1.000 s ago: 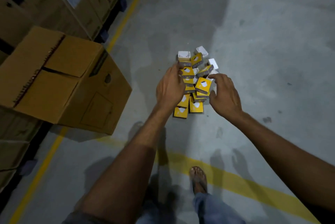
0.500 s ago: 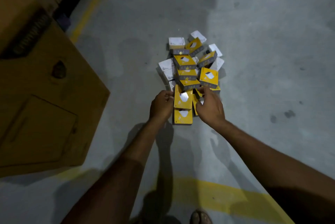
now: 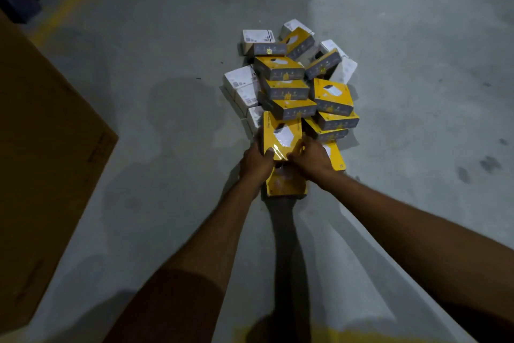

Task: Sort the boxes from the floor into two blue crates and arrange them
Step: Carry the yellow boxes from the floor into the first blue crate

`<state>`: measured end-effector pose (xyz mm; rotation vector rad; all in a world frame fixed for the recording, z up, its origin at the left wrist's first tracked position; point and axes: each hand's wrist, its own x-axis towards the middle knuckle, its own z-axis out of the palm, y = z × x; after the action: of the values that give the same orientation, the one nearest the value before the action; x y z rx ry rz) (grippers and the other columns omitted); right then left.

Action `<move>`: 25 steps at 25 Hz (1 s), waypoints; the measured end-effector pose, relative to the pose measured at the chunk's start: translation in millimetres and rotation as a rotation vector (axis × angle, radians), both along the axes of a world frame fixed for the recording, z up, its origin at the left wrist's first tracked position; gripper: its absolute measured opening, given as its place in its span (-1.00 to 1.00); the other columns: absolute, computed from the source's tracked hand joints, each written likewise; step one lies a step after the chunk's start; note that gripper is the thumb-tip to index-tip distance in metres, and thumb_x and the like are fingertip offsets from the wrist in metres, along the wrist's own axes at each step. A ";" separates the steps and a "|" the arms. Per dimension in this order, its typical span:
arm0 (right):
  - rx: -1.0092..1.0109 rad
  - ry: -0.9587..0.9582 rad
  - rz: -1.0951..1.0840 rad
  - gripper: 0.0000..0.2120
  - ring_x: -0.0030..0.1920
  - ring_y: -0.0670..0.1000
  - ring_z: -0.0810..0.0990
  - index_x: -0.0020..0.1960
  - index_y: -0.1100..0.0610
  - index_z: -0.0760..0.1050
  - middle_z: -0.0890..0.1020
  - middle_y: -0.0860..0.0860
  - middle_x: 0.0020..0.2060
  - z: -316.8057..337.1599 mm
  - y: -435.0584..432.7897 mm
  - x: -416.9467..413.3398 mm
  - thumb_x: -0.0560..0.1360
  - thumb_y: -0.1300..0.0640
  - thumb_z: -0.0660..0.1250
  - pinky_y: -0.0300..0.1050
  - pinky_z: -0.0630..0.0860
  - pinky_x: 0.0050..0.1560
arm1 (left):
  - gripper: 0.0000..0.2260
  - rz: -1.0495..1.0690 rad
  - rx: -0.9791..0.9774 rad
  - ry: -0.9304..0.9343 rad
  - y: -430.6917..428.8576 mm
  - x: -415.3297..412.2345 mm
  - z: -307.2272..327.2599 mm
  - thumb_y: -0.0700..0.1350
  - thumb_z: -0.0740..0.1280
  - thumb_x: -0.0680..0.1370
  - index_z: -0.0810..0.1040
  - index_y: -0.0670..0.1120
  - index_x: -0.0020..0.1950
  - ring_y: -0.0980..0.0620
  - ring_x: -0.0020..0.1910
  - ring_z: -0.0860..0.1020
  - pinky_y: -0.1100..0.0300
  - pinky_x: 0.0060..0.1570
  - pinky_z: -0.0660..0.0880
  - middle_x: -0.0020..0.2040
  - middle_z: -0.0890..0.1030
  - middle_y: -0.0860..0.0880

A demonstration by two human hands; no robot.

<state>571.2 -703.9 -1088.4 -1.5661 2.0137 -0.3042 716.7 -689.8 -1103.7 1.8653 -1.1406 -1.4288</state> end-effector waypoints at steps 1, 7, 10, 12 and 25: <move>0.006 -0.053 -0.047 -0.46 0.33 0.26 0.52 0.41 0.21 0.42 0.54 0.21 0.33 -12.0 -3.8 -0.9 0.52 0.04 0.47 0.17 0.52 0.27 | -0.51 -0.010 0.010 0.027 -3.1 -4.3 -14.1 0.10 0.25 0.62 0.42 -0.09 0.50 -0.25 0.34 0.50 -0.12 0.35 0.45 0.42 0.51 -0.20; 0.069 -0.345 -0.291 -0.71 -0.03 0.16 0.62 -0.02 0.11 0.55 0.65 0.08 -0.10 -35.6 5.8 -3.5 0.46 -0.07 0.52 0.08 0.60 -0.07 | -0.52 0.060 0.047 0.155 -6.2 -13.0 -45.0 0.10 0.22 0.69 0.37 -0.19 0.50 -0.18 0.35 0.49 -0.03 0.33 0.46 0.41 0.50 -0.15; 0.106 -0.476 -0.388 -0.75 -0.14 0.11 0.49 -0.20 0.04 0.43 0.52 0.01 -0.26 -28.7 20.4 -8.0 0.50 0.09 0.50 -0.09 0.36 -0.23 | -0.66 0.158 0.087 0.172 1.2 -14.6 -30.7 0.09 0.23 0.69 0.51 -0.19 0.00 -0.09 -0.06 0.53 0.18 -0.16 0.47 -0.07 0.51 -0.11; 0.170 -0.523 -0.470 -0.78 -0.22 0.07 0.46 -0.19 0.08 0.44 0.53 0.05 -0.24 -25.7 30.5 -11.9 0.51 0.17 0.47 -0.10 0.32 -0.30 | -0.56 0.154 0.139 0.180 5.1 -17.3 -29.4 0.19 0.27 0.65 0.46 -0.14 -0.22 -0.03 -0.24 0.48 0.20 -0.32 0.41 -0.21 0.48 -0.14; 0.207 -1.086 -0.602 -0.63 -0.13 0.11 0.63 0.33 0.02 0.46 0.62 0.11 -0.07 -22.7 49.0 -36.4 0.53 0.19 0.33 0.05 0.54 -0.02 | -0.59 0.130 -0.160 0.108 41.9 -50.4 -14.1 0.16 0.58 0.40 0.71 -0.15 0.01 0.08 0.40 0.41 0.12 0.29 0.49 0.49 0.14 0.12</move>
<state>534.7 -654.9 -1111.1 -0.4025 1.4625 -0.9038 666.3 -647.9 -1117.8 1.6981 -1.0307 -1.3101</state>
